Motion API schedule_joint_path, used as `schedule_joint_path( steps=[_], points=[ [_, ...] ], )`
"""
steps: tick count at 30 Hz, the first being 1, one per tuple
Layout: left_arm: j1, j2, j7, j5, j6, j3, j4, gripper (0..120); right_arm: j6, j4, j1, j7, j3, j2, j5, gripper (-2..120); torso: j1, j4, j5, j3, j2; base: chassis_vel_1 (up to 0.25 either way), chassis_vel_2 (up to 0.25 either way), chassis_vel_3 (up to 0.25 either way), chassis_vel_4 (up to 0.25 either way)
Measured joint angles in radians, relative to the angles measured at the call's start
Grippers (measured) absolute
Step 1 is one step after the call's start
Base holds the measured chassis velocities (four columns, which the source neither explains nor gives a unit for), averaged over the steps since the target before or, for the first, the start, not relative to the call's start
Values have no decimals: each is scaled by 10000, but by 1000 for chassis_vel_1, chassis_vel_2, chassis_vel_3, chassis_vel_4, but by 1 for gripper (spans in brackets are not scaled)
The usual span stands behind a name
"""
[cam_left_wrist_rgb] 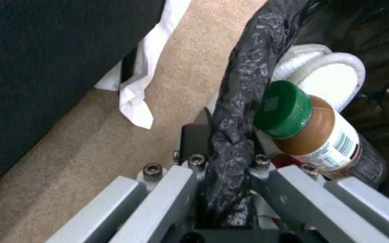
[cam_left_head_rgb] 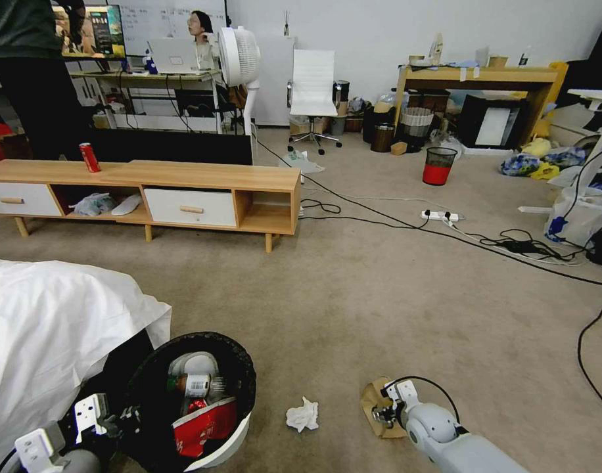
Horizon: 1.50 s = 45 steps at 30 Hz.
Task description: Pick up the trash bin and place the garbage on the floor into it.
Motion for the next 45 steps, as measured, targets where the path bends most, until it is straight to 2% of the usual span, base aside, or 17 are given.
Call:
schedule_joint_path(
  steps=[2,4,5,9,10,11,13,14,16,17,19,30,39,40,43,45],
  points=[
    [-13,-1,4,0,-7,3,22,2,15,82,-63,29,-34,-36,7,61,0,0,2,-1,0,0,0,0,0],
    [-18,-1,5,2,-7,5,29,2,22,98,-75,32,-35,-51,9,57,0,0,1,-1,0,0,0,0,0],
    [-27,-2,7,7,-8,13,41,2,61,128,-99,34,-41,-93,15,48,0,0,3,-1,0,0,0,0,0],
    [-37,-8,12,32,-14,34,66,2,186,154,-129,34,-47,-160,24,40,1,1,3,-1,0,0,0,0,0],
    [-53,-11,14,53,-16,66,75,2,275,213,-167,34,-48,-245,30,32,0,1,3,-1,0,0,0,0,0],
    [-53,-11,14,53,-16,66,75,2,275,213,-167,34,-48,-245,30,32,0,1,3,-1,0,0,0,0,0],
    [-92,-17,15,61,-17,93,75,2,326,407,-250,34,-42,-420,115,20,0,0,2,0,0,0,0,0,0],
    [-92,-17,15,61,-17,93,75,2,326,407,-250,34,-42,-420,115,20,0,0,2,0,0,0,0,0,0],
    [-99,-17,14,63,-11,118,74,2,366,677,-346,37,-44,-580,327,9,0,0,3,-1,0,0,0,0,0],
    [-99,-17,14,63,-11,118,74,2,366,677,-346,37,-44,-580,327,9,0,0,3,-1,0,0,0,0,0],
    [-99,-16,10,67,-2,140,58,2,423,1034,-438,69,-65,-761,631,0,0,0,3,-1,0,0,0,0,0],
    [-73,7,-19,69,5,156,-65,2,644,2112,-675,305,12,-1210,1395,0,0,0,4,-1,0,0,0,0,0],
    [23,170,-284,-254,14,99,-391,2,904,4949,-747,466,1111,-2397,2234,0,0,-1,2,0,0,0,0,0,0],
    [23,170,-284,-254,14,99,-391,2,904,4949,-747,466,1111,-2397,2234,0,0,-1,2,0,0,0,0,0,0],
    [-88,282,-568,-726,18,63,-642,2,1052,6793,-64,390,1608,-3107,3077,0,0,2,2,0,1,0,0,0,0],
    [-120,312,-620,-809,18,59,-675,2,1049,7208,145,392,1730,-3271,3291,0,1,2,3,0,2,0,0,0,0]
  ],
)
